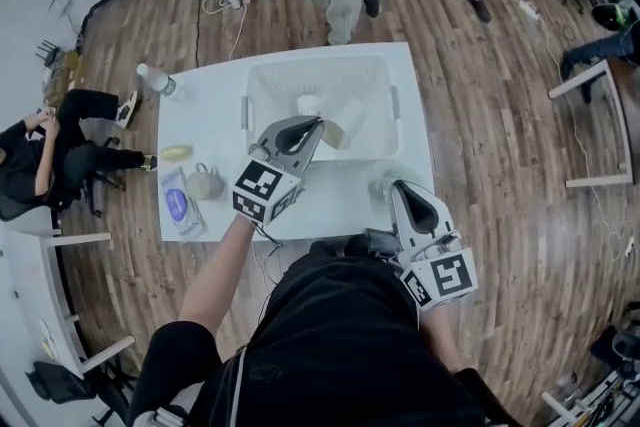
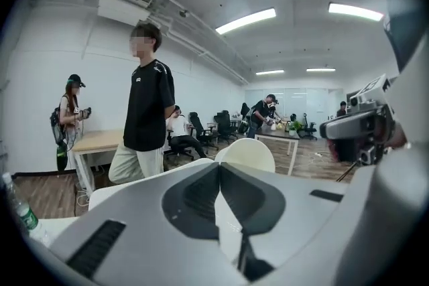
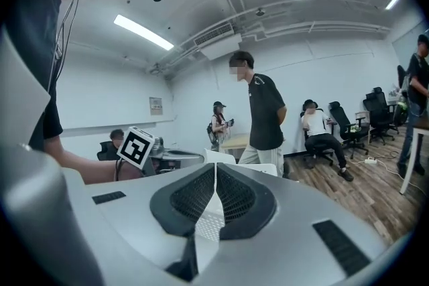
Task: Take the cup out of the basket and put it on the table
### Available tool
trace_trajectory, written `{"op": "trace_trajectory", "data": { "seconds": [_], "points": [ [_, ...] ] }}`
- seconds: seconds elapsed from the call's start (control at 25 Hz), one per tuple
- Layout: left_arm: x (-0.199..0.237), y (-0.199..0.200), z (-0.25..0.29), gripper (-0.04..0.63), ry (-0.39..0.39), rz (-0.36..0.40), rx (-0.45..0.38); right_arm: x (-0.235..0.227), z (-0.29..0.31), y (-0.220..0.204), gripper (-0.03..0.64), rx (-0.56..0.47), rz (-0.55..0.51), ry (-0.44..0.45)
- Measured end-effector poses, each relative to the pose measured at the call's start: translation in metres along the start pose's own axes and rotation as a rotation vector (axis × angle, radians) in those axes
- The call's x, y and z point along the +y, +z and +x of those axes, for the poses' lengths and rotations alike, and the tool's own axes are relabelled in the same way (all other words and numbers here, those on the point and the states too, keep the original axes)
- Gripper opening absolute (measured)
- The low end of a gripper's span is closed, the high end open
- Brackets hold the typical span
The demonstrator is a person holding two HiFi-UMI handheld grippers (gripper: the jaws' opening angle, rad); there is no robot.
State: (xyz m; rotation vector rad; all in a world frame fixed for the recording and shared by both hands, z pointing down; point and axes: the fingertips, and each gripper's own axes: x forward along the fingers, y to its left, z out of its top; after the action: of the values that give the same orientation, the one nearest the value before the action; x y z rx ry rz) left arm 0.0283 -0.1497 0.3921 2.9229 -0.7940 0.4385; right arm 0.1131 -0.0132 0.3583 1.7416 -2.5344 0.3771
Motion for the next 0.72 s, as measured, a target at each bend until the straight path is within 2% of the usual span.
{"op": "trace_trajectory", "data": {
  "seconds": [0.28,0.72],
  "points": [
    [-0.021,-0.023,-0.062,0.012,0.063,-0.129,-0.026,0.018,0.014,0.001,0.026,0.012,-0.018,0.087],
    [-0.020,-0.090,-0.131,0.012,0.219,-0.276,0.081,0.047,0.030,-0.013,0.026,0.063,-0.011,0.178]
  ]
}}
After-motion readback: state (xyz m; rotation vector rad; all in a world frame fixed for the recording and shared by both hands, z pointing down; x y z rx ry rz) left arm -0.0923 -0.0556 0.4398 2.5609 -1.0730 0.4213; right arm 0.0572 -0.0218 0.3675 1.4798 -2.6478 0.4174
